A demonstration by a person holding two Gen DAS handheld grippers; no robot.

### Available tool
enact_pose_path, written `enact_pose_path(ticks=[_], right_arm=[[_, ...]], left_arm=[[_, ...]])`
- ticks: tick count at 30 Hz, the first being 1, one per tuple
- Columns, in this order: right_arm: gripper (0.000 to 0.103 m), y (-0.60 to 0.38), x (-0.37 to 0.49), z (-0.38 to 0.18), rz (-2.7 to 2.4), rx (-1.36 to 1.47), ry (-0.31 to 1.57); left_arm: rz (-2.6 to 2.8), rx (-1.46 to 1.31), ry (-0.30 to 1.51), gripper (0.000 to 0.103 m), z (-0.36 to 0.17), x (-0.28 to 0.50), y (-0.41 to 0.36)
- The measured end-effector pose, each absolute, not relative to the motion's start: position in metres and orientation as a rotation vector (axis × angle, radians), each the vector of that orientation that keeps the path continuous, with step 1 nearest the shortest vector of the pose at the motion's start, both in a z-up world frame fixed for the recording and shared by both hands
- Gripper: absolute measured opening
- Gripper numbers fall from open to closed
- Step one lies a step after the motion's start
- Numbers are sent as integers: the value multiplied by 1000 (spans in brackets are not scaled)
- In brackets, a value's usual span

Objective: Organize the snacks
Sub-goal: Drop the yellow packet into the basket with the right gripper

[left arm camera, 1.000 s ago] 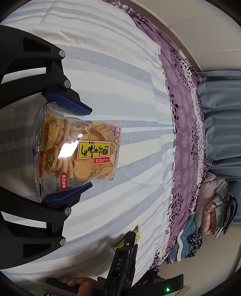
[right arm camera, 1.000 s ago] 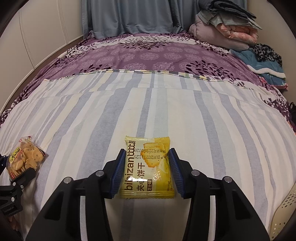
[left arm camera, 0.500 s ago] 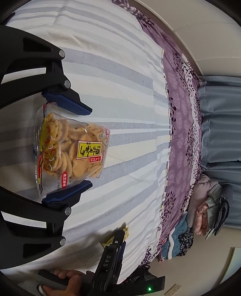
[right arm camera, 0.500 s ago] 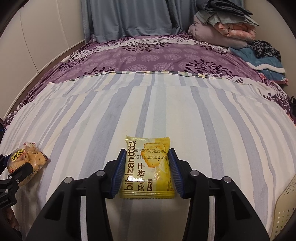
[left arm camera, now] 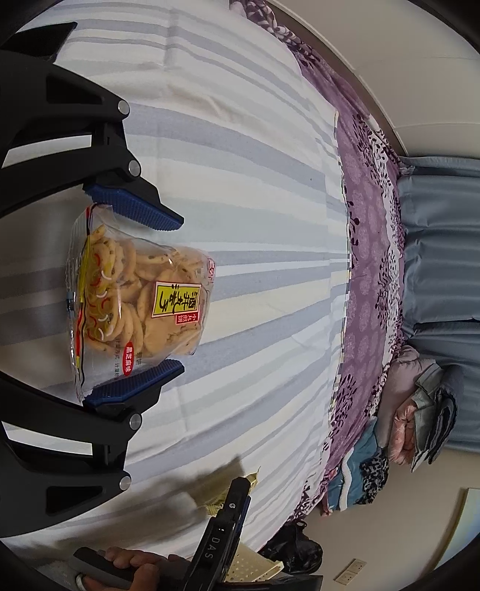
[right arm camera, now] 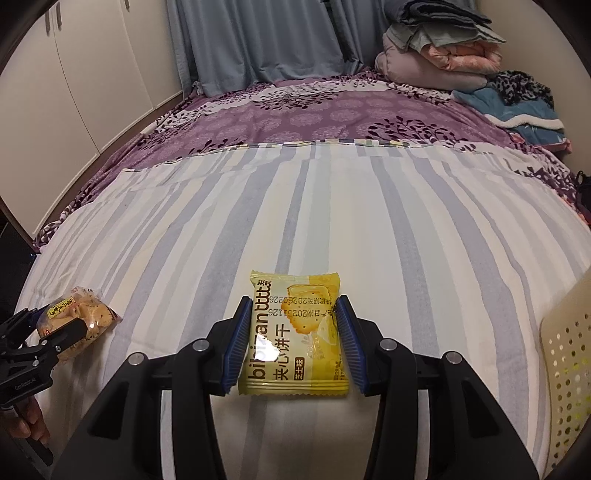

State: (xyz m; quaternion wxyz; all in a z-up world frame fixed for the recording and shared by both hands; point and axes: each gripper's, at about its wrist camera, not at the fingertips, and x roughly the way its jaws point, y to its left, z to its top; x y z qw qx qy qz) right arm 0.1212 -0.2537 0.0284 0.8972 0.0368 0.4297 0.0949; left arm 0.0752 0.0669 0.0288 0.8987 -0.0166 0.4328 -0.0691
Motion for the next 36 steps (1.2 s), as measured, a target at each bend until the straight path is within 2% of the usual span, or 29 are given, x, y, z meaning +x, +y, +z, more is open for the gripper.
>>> enact_pose_path(ticks=[8,19,27,36], right_arm=[[46,-251,82,36,223,67,877],[46,-251,51,45,244,69,862],[46,-262,32,61,252,98,822],[46,-277,16,75,249,126,775]], left_arm=[[-139,-38,950,74,15,38,70],[-127,21,971,73,8,38,63],[-120,9,931,66,26,24,63],[-149,35,889,65,50,5,50]])
